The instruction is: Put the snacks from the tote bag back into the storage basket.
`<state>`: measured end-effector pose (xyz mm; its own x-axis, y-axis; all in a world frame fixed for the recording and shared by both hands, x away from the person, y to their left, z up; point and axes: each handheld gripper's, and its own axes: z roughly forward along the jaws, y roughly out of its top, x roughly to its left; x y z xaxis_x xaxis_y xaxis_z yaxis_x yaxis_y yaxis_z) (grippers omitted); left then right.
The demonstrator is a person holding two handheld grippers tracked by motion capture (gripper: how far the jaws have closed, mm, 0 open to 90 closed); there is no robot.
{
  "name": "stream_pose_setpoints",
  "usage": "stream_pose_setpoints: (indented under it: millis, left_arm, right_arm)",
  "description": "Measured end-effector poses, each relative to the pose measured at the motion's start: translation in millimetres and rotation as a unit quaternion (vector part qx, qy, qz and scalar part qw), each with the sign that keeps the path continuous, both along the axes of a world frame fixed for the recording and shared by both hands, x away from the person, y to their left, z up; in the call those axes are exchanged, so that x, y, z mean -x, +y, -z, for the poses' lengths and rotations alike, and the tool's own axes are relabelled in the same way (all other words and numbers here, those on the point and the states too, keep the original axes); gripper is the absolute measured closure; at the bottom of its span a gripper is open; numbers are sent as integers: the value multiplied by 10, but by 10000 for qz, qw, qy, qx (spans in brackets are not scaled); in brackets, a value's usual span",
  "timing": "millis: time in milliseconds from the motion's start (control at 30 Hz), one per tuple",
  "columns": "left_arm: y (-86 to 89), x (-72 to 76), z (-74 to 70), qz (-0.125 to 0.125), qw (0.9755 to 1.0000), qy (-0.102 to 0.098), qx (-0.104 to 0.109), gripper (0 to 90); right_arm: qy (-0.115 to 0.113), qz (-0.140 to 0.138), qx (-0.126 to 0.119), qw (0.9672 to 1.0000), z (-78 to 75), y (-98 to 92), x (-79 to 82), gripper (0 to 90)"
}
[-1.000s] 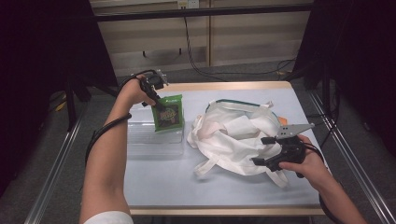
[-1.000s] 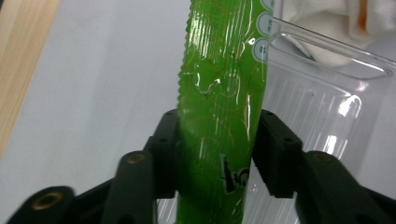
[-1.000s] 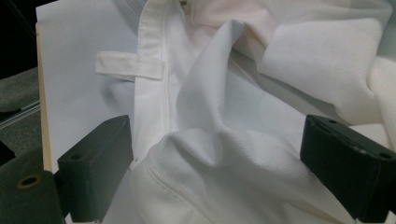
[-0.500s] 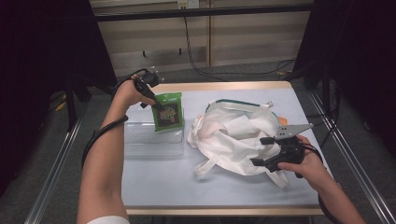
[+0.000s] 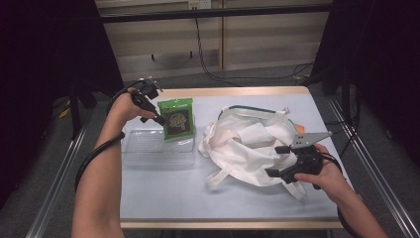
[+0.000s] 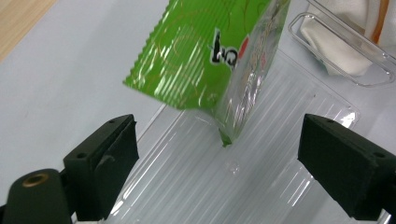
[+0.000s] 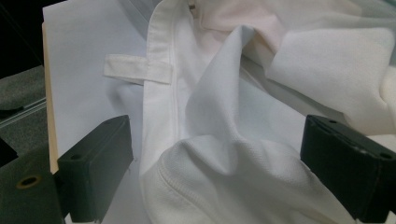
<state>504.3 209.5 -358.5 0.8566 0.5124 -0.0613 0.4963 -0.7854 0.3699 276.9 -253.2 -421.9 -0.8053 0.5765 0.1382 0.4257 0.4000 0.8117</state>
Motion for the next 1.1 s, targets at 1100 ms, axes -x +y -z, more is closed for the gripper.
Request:
stream_pose_setpoints:
  millis: [1100]
  left_arm:
    - [-181,519,1,223,9984,215,468,116]
  right_arm:
    - [-115,-77,-2,9999,-67,24,48,92]
